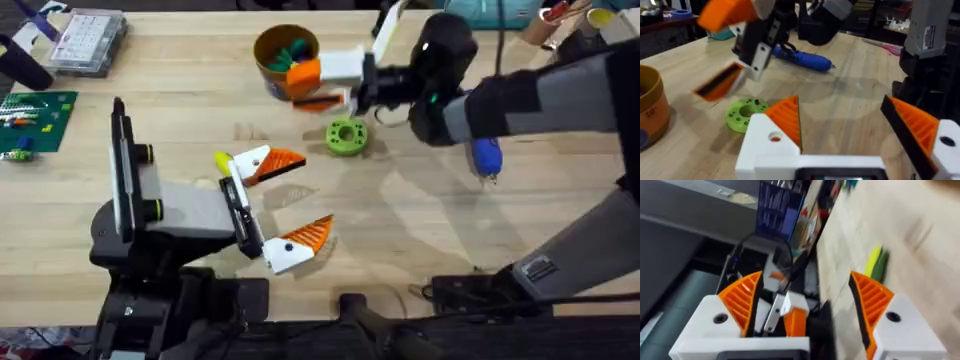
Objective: Pick up the gripper from the table and insert it into the empty holder that is missing its gripper. Then pick up a screw, insert it into the mounting hole, and use the screwdriver to tighten it. Finally, clean up the table by picking up the vegetable and placing it into the bucket.
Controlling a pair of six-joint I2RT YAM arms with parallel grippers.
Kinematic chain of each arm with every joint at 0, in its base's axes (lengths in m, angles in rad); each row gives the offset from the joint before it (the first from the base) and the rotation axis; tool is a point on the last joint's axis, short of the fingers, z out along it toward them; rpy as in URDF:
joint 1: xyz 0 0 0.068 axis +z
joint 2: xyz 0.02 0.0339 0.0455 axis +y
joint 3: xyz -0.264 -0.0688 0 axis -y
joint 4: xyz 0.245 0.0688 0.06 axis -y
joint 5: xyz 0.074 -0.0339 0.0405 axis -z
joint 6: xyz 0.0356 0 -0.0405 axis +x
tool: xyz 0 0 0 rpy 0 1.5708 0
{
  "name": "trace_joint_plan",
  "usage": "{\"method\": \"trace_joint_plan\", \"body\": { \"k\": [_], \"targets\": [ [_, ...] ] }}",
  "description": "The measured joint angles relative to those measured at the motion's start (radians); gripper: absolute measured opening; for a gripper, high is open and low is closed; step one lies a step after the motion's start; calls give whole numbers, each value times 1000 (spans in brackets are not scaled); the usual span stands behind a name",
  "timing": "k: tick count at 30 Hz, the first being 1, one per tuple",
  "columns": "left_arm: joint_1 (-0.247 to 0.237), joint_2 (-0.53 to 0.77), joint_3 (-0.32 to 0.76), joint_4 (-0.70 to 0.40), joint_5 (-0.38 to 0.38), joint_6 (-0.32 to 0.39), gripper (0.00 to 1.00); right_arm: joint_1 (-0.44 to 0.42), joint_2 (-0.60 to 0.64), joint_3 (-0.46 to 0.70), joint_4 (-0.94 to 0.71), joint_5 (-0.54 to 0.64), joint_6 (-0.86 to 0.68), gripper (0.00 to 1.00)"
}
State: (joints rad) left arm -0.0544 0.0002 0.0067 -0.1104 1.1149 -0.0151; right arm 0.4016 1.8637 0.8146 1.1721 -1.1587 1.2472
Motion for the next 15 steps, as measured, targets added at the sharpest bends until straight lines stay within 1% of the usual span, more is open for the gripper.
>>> {"method": "trace_joint_plan", "body": {
  "k": [3,6,15],
  "targets": [
    [0,0,0,0,0,0,986,-38,0,76,-35,17,-79,996],
    [0,0,0,0,0,0,986,-75,0,167,-174,32,-181,997],
    [0,0,0,-2,11,0,986,-160,-4,434,-901,147,-609,996]
  ]
}}
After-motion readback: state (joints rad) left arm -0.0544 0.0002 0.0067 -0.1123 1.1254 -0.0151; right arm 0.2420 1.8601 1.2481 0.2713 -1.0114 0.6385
